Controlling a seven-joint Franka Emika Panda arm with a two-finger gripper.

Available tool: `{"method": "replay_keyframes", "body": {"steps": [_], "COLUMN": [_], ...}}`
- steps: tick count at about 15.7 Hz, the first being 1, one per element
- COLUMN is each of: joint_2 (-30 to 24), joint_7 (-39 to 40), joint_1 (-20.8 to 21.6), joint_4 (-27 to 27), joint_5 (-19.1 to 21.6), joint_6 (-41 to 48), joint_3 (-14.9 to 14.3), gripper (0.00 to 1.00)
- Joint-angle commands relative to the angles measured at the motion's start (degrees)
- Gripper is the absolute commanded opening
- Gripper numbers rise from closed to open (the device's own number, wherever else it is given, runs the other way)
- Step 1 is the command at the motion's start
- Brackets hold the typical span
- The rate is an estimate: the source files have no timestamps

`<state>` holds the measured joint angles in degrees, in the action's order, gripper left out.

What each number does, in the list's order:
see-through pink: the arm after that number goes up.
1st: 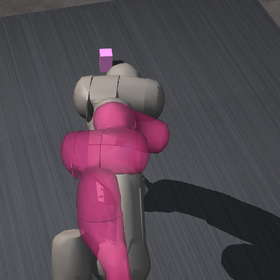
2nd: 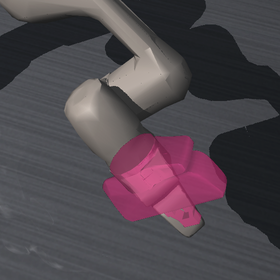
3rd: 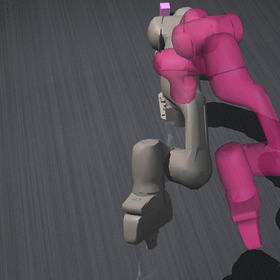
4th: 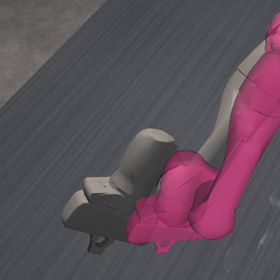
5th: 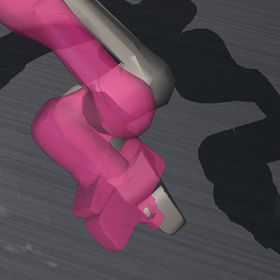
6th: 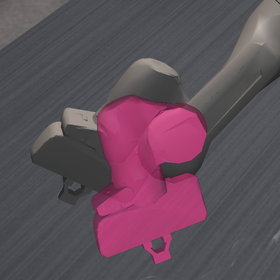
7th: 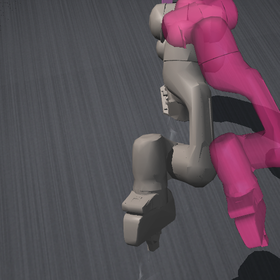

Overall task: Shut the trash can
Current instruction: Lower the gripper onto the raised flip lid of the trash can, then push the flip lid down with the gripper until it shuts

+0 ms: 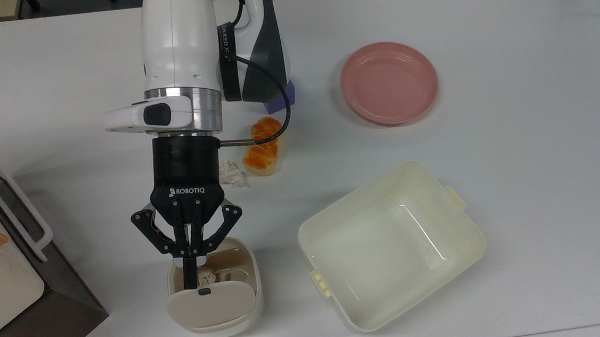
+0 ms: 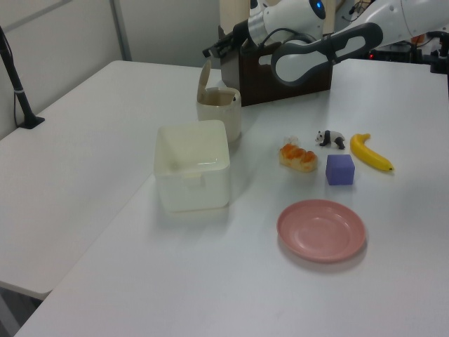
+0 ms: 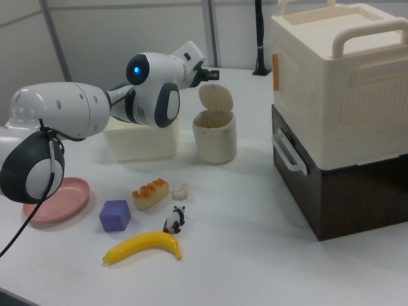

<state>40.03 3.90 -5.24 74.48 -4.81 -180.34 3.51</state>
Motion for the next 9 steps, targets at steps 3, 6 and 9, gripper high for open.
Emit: {"method": "replay_keyframes", "body": {"steps": [3,6,9], "joint_2": [-0.2,2.3,7.9], "joint_7": [-0.5,0.0,0.2], "joint_1": [0.1,0.6,0.8], "joint_4": [-3.0,-7.5,-13.6], "joint_5": [0.2,0.2,0.0], "joint_6": [-0.8,-0.8,-0.8], "joint_3": [0.0,-0.3,-0.5], "gripper": [0.00,0.00,0.00]}}
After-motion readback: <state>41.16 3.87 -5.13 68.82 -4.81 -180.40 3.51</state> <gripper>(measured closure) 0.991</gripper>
